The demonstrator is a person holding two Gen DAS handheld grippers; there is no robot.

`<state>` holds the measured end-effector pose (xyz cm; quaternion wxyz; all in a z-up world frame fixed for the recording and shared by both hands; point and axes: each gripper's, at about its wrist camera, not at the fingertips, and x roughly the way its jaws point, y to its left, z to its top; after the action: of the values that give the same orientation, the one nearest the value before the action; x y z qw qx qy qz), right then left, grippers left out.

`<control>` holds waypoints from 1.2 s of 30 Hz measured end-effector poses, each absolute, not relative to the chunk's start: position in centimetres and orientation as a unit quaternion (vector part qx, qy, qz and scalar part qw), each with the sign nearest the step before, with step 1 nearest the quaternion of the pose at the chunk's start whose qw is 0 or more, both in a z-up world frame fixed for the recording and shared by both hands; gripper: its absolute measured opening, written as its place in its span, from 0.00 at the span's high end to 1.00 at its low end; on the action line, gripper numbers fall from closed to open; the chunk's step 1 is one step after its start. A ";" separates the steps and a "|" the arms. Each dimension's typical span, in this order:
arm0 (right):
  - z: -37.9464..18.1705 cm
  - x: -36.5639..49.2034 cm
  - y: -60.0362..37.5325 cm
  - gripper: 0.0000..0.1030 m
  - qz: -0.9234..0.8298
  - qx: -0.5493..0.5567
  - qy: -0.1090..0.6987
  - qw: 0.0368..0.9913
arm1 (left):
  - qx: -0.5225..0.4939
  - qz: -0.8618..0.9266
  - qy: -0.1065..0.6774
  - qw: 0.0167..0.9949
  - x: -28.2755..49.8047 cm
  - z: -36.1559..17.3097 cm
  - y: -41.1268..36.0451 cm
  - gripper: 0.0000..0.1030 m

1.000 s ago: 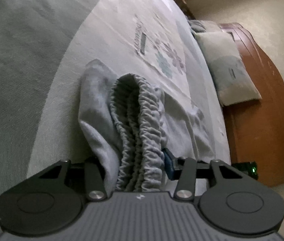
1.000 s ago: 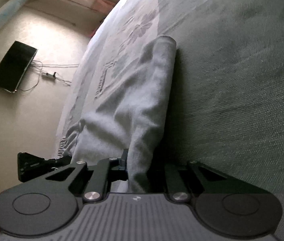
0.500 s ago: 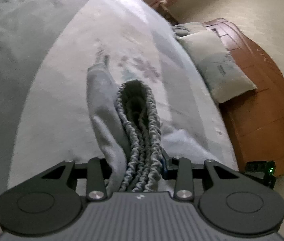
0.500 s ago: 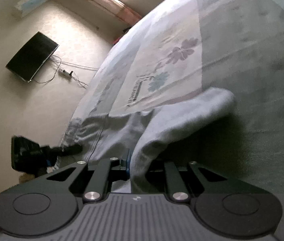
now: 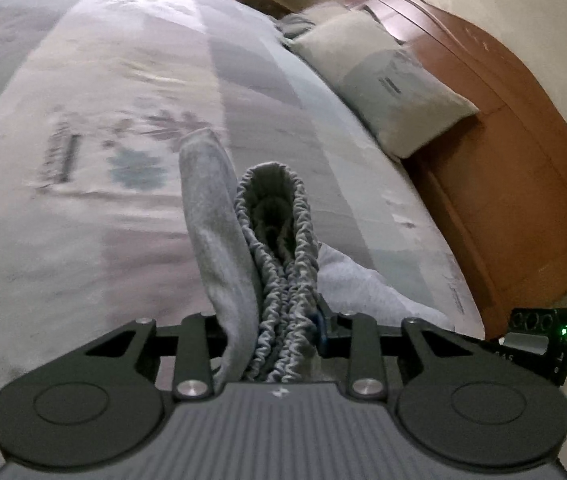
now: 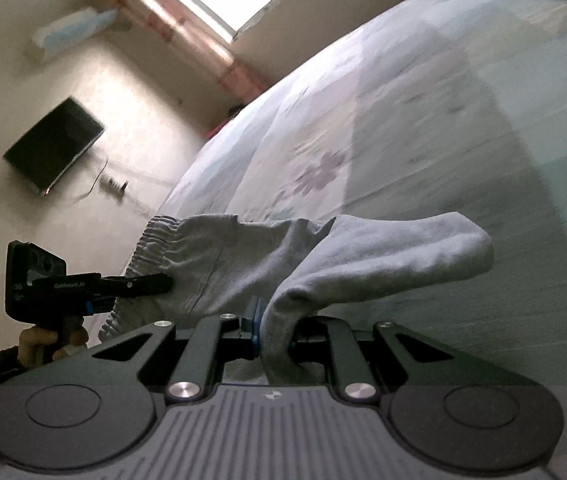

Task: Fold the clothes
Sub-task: 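Lift the folded sweatpants off the bed with both grippers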

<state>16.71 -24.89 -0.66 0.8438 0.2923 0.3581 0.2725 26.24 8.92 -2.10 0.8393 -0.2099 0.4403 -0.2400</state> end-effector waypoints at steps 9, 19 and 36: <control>0.6 14.2 -34.3 0.84 0.186 0.321 0.310 0.875 | -0.154 -0.315 0.444 0.824 31.9 0.0 -4.0 0.70; 0.7 12.3 -44.3 0.83 0.076 0.359 0.243 0.898 | -0.087 -0.392 0.451 0.797 38.8 1.2 -19.7 0.71; -1.8 13.9 -48.8 0.83 -0.035 0.371 0.189 0.909 | 0.019 -0.426 0.468 0.774 47.9 -0.7 -40.1 0.72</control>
<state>13.85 -48.83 -1.80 0.9085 0.3709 0.1892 -0.0349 47.91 -40.05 -0.73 0.7742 0.0185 0.4679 -0.4259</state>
